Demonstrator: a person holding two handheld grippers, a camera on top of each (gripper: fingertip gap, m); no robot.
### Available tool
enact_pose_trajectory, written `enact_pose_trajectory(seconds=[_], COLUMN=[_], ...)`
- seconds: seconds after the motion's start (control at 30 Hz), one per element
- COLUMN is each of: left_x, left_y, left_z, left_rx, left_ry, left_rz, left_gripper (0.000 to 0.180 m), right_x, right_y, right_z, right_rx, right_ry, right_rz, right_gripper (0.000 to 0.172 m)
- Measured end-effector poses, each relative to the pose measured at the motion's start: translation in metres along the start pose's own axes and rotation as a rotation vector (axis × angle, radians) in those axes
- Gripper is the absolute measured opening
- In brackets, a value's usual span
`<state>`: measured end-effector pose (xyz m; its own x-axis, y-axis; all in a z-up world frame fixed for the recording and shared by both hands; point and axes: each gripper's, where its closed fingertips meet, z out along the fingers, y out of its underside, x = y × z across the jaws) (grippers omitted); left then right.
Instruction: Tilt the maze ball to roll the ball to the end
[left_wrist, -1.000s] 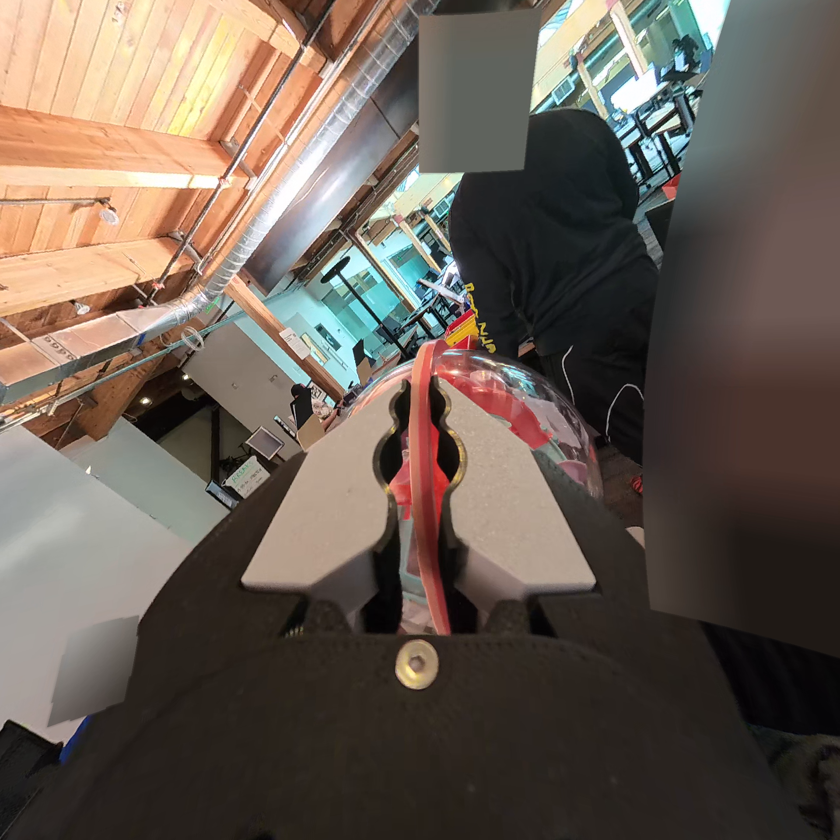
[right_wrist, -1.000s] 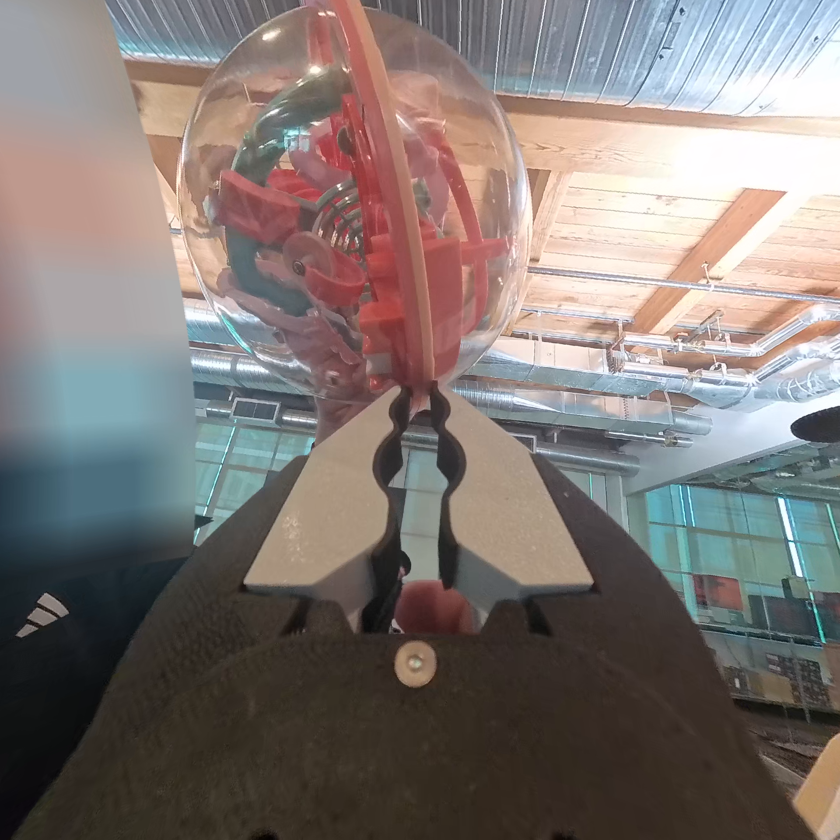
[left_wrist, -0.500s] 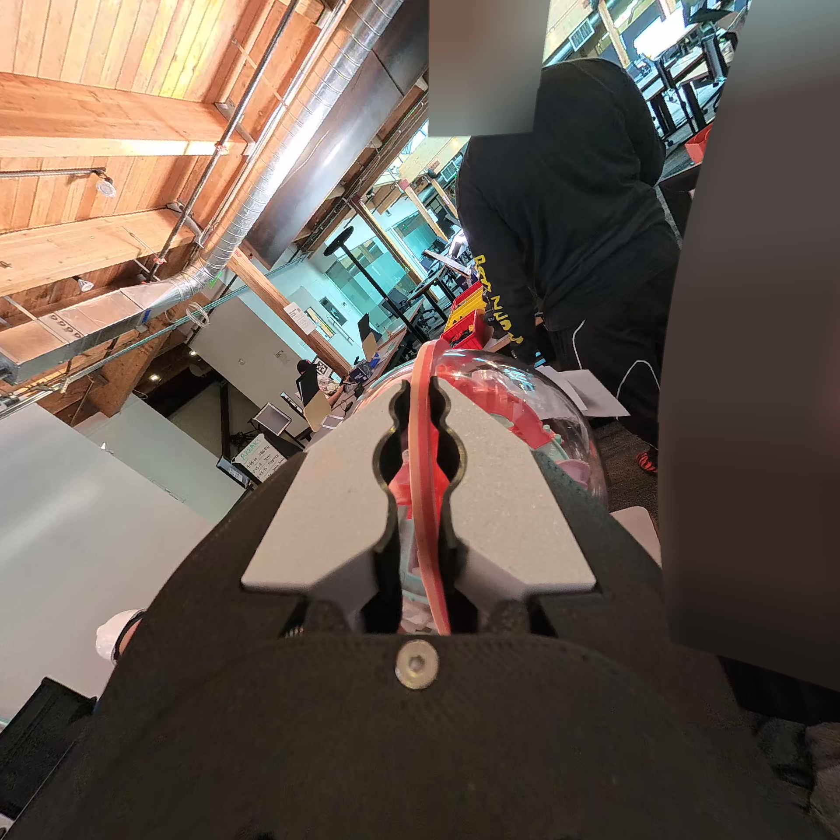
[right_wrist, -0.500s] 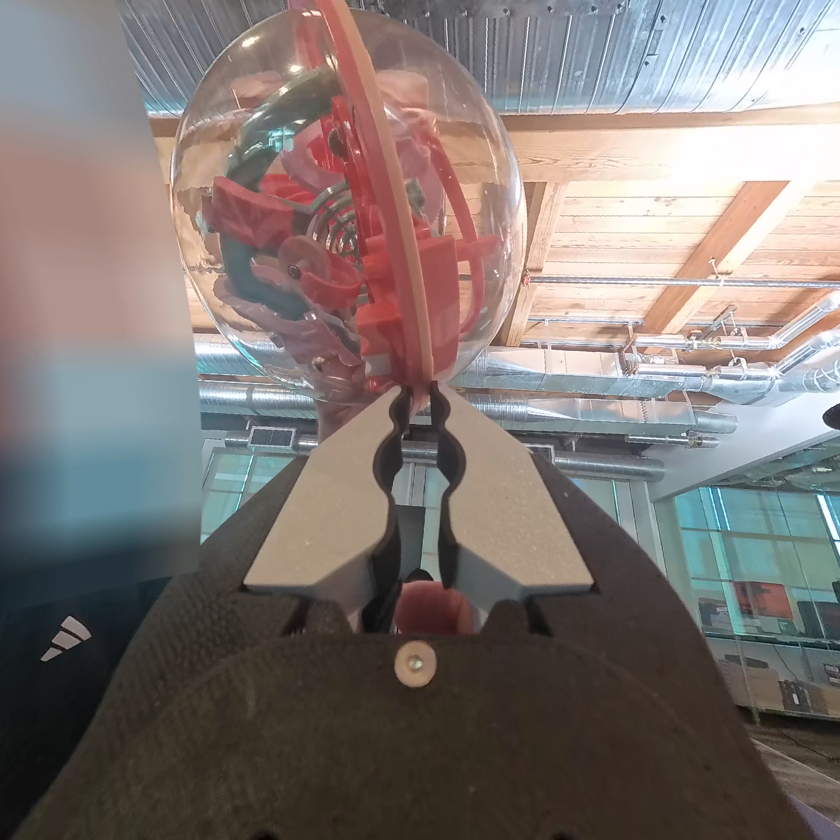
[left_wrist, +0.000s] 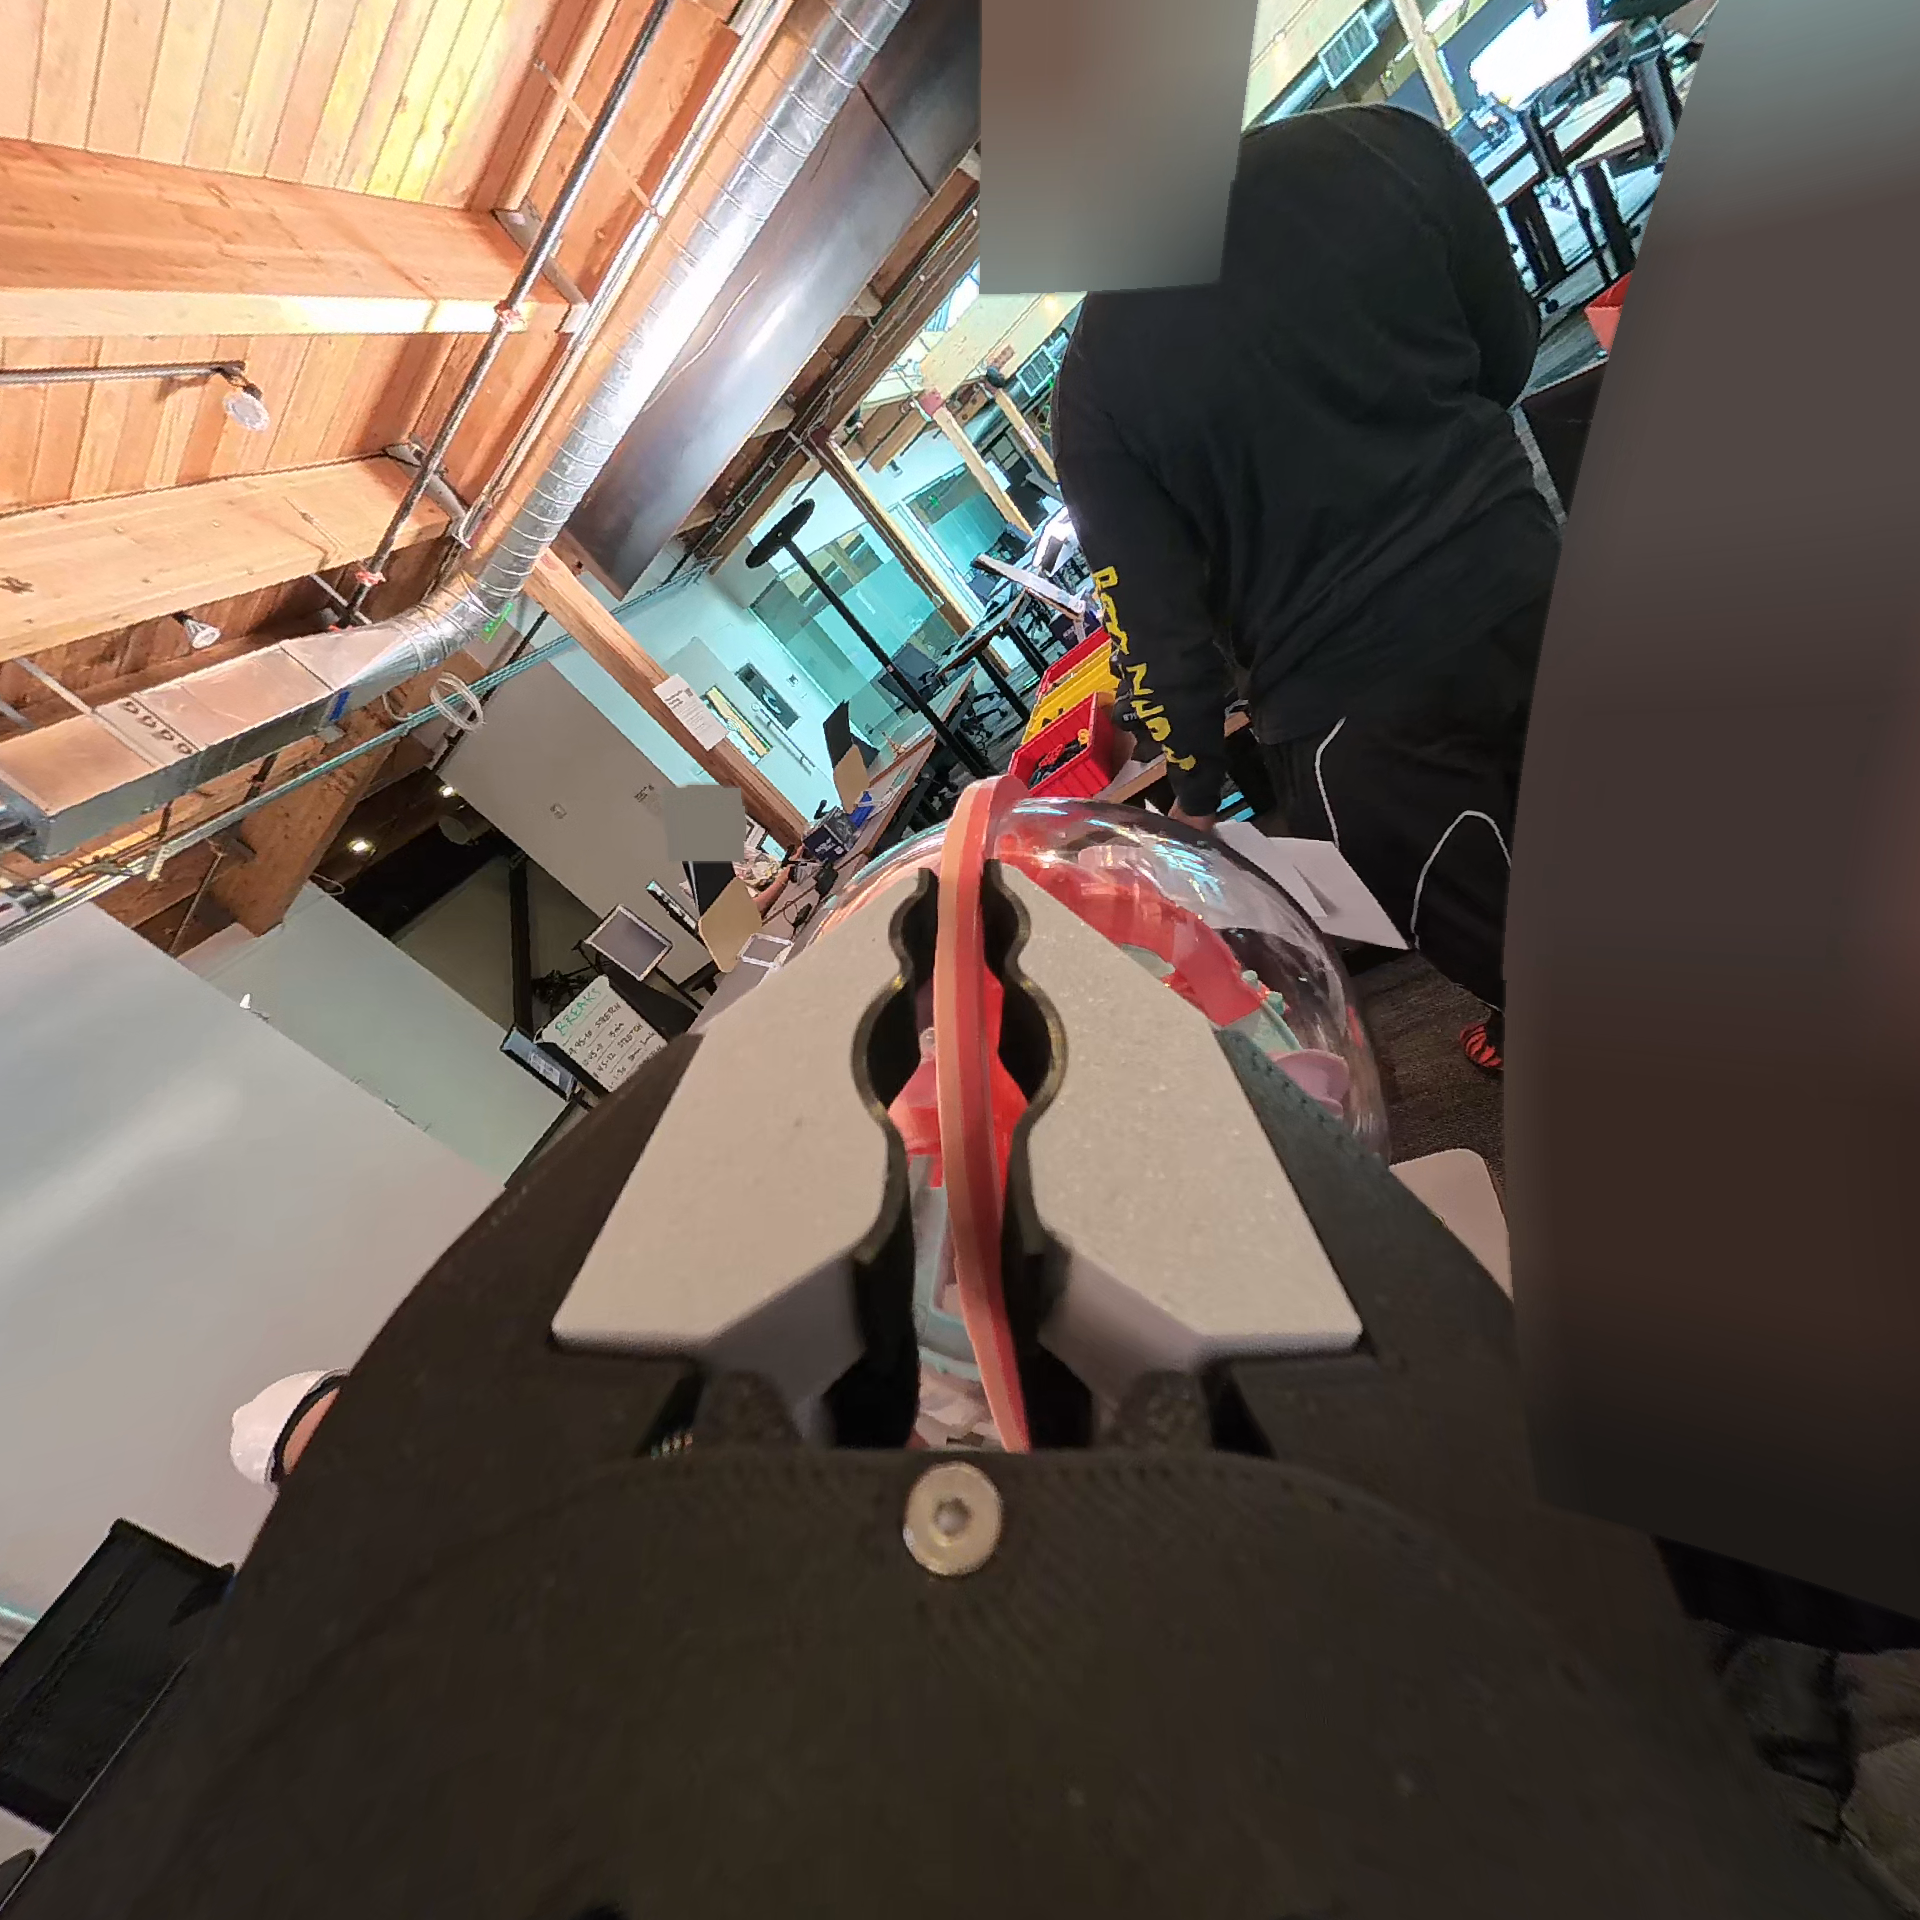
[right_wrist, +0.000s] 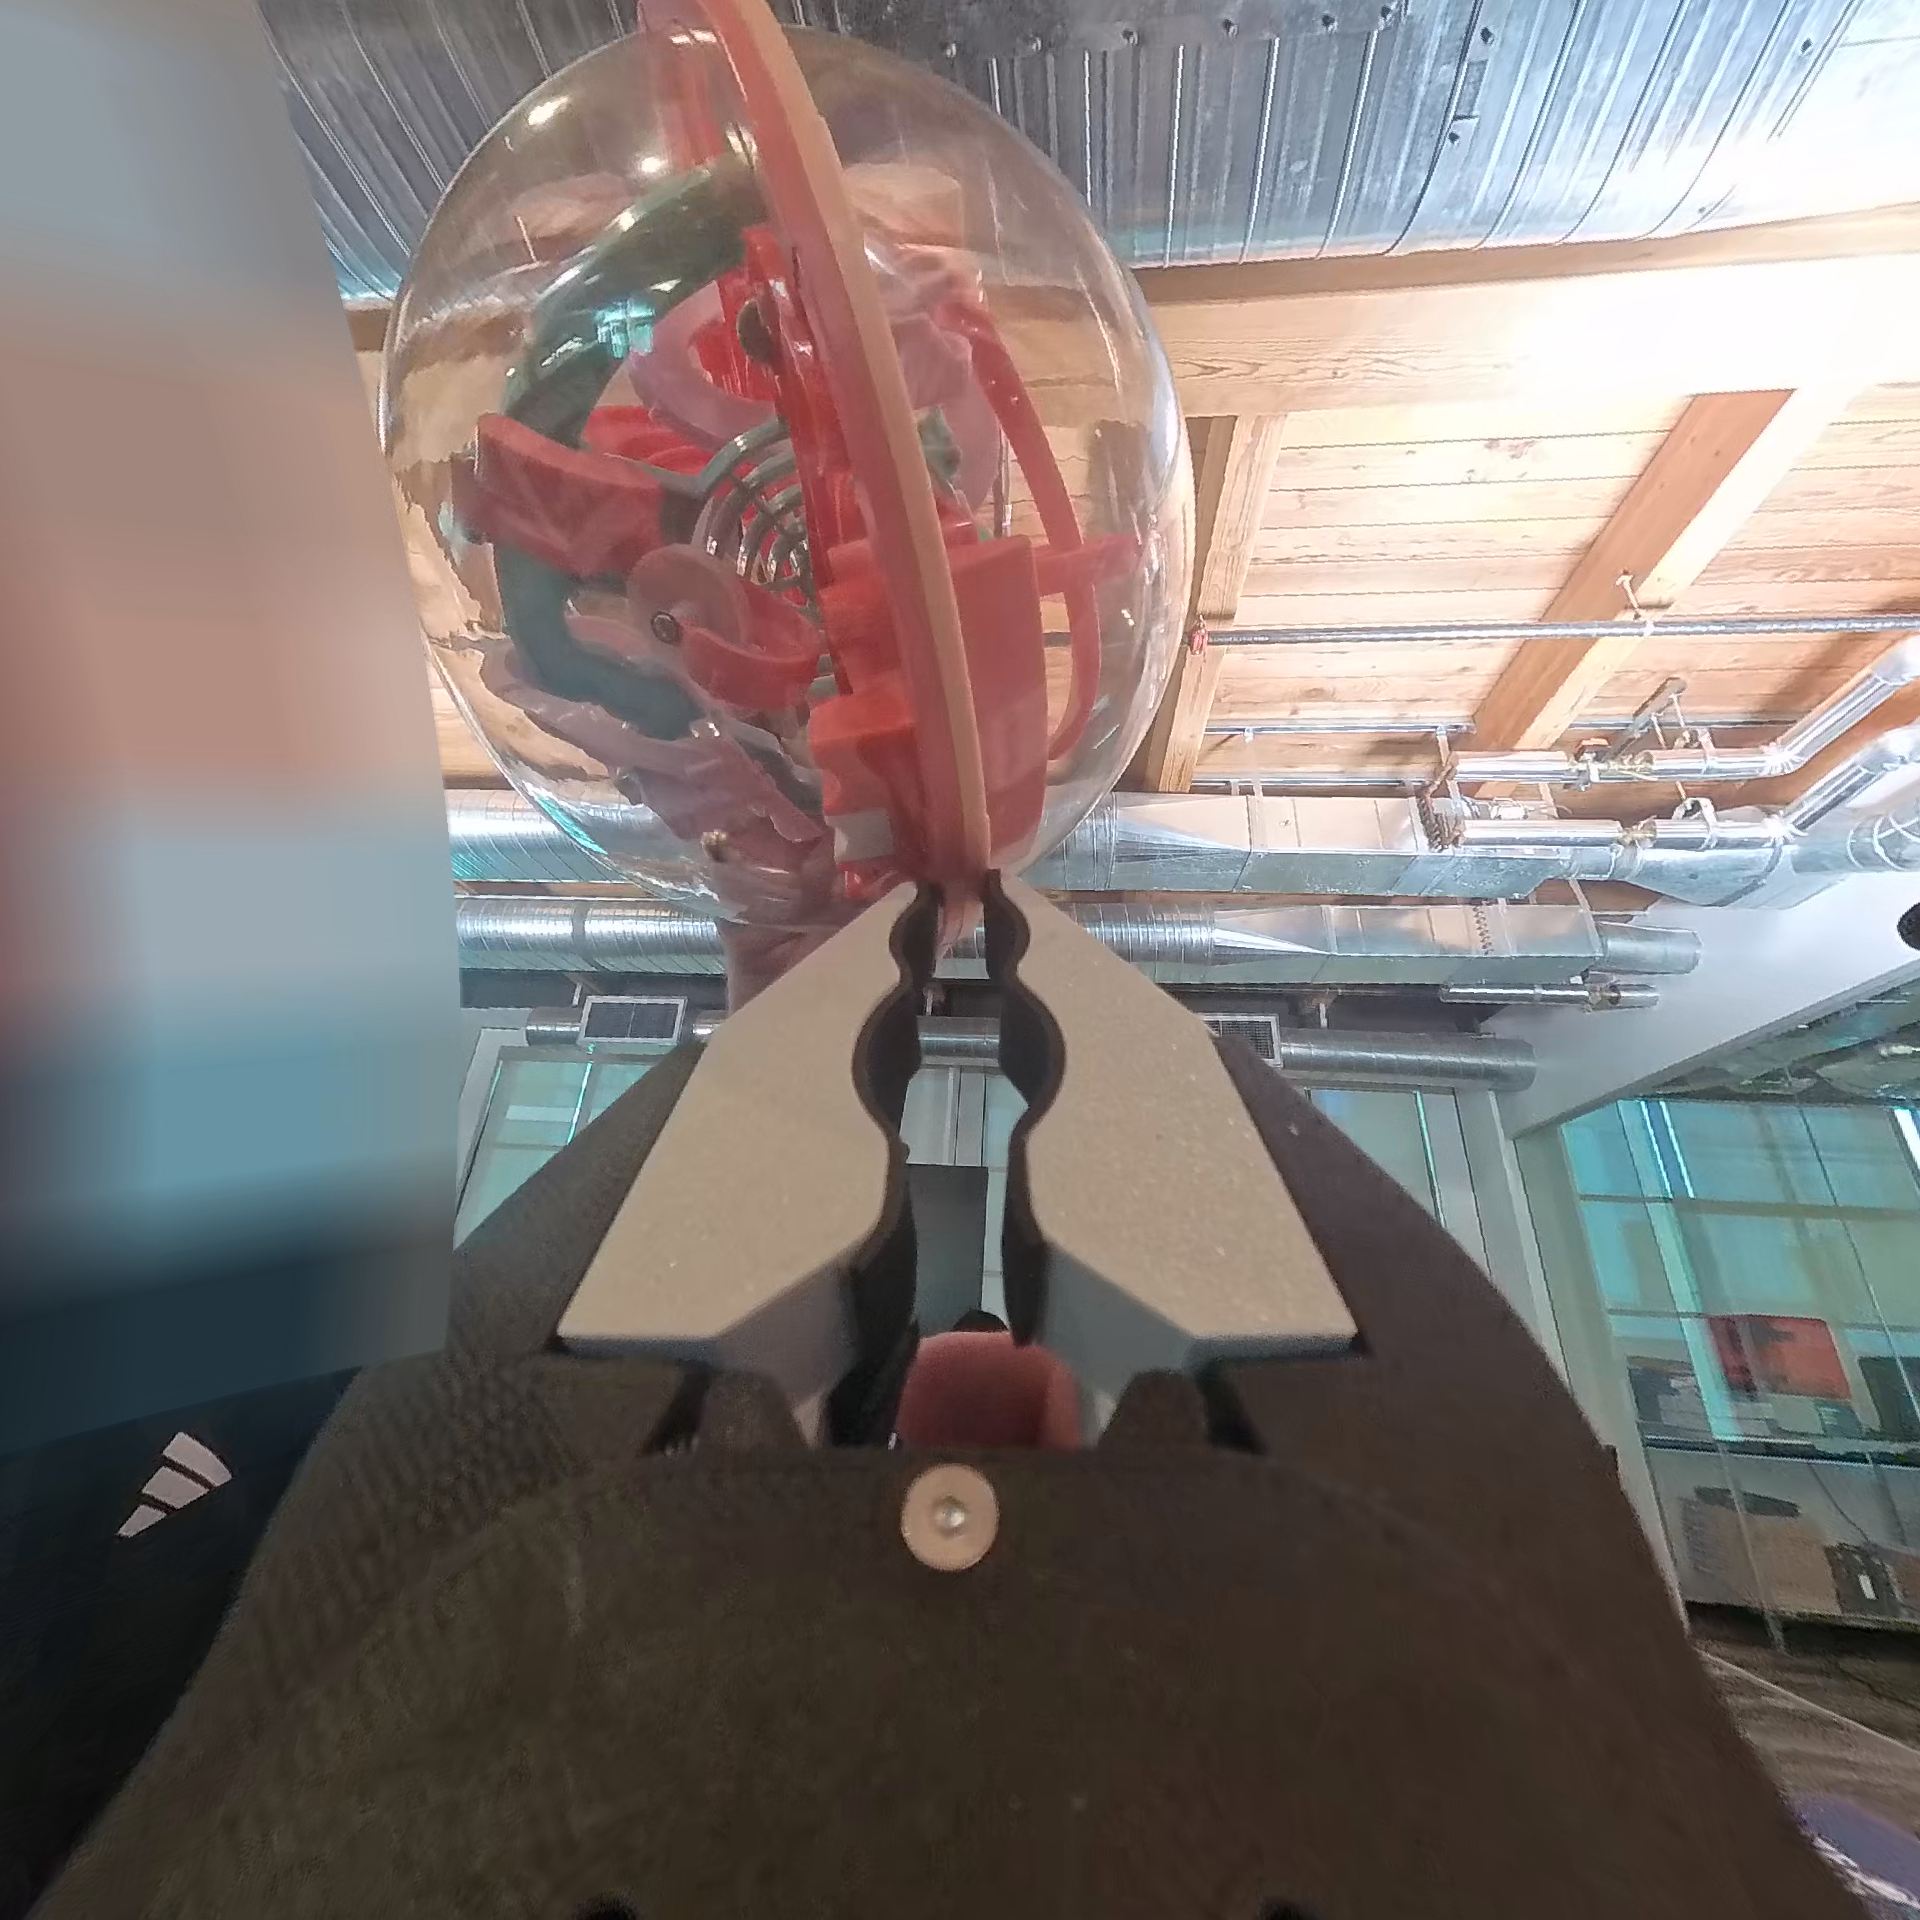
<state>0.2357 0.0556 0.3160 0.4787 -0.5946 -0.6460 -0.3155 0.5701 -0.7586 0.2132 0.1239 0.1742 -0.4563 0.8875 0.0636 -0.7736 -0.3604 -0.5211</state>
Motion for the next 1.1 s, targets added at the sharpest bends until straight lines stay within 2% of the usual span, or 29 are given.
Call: enact_pose_trajectory(seconds=[1.1], left_x=[-0.010], left_y=[0.018], left_z=[-0.002], left_rx=[-0.035], left_ry=[-0.040], left_rz=[-0.051], left_gripper=[0.007], right_x=[0.012], right_y=[0.018], right_z=[-0.004], right_rx=[0.011], right_ry=[0.063], right_rz=[0.103], right_gripper=[0.006])
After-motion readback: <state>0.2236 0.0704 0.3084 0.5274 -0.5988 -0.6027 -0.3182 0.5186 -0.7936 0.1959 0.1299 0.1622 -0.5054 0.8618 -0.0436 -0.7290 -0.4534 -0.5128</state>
